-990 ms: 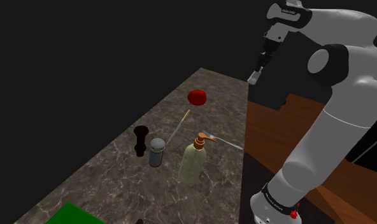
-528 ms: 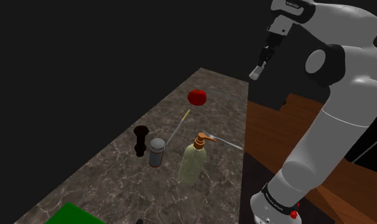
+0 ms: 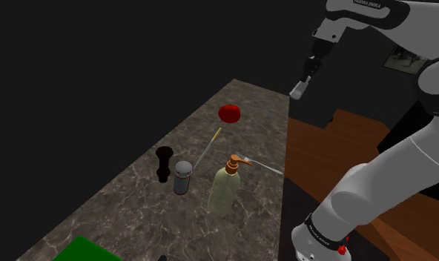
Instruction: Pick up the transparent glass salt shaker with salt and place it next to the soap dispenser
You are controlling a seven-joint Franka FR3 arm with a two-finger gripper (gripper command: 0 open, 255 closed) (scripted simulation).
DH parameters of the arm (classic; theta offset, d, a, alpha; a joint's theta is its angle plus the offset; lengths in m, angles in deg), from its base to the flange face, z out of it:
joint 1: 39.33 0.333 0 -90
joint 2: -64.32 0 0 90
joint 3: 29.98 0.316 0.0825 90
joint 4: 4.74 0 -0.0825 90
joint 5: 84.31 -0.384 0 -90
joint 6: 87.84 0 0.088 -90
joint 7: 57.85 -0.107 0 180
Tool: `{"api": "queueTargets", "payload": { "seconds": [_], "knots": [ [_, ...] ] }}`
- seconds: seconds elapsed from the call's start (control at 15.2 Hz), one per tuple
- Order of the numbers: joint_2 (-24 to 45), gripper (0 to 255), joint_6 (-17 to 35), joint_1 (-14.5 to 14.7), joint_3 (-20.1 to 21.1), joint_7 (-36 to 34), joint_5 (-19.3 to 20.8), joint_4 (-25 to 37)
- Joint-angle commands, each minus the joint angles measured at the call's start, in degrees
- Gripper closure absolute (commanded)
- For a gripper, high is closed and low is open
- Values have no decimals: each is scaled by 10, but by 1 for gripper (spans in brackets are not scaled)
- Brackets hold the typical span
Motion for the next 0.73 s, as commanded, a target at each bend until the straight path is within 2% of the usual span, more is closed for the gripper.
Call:
{"api": "queueTargets", "payload": {
  "seconds": [0.0, 0.33, 0.66],
  "knots": [
    [-43, 255, 1, 5, 25, -33, 13, -41],
    [-138, 255, -5, 7, 86, -104, 23, -127],
    [-218, 255, -19, 8, 145, -168, 12, -195]
  ]
}}
